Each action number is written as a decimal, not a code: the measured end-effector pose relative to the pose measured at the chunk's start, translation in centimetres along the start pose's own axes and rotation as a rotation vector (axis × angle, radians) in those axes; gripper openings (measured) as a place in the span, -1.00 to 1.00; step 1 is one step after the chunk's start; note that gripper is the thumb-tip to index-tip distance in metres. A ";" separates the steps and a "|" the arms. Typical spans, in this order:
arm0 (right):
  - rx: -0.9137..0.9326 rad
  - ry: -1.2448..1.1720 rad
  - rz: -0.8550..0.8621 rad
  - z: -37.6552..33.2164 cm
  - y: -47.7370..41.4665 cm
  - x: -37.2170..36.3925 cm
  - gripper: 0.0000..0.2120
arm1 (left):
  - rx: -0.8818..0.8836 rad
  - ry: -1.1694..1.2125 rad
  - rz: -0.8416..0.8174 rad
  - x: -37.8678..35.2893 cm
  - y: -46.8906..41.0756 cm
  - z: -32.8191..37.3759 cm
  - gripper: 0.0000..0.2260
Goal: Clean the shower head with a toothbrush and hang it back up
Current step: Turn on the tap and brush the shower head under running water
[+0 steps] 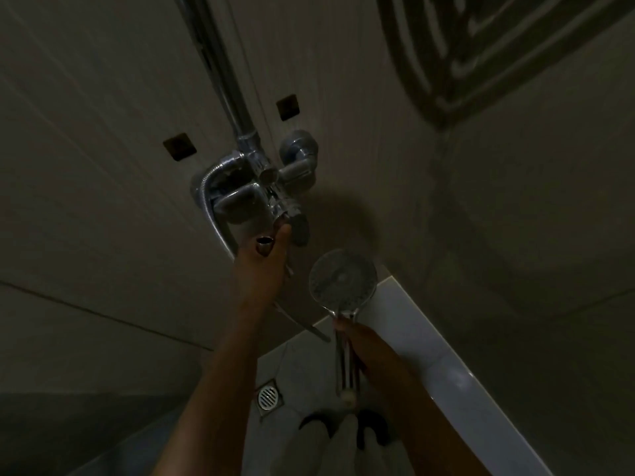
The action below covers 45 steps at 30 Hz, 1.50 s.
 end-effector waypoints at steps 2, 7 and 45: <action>-0.028 -0.018 0.026 0.3 0.3 -0.3 -0.77 | -0.017 -0.019 -0.013 0.1 -0.2 0.1 -0.60; 0.015 -0.053 -0.034 0.3 0.0 -0.8 -0.84 | -0.075 -0.011 -0.021 0.1 -0.4 0.1 -0.56; -0.083 0.060 0.106 1.7 -1.1 -1.2 -0.65 | 0.005 0.127 -0.054 0.6 0.2 0.0 -0.53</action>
Point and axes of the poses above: each hand's wrist, its own y-axis away from the middle knuckle, its own x-axis out of the back of the hand, z = x × y, the point moved 7 cm from there along -y, towards the middle knuckle, and after that the axes turned 7 degrees about y, right-handed, at the moved point
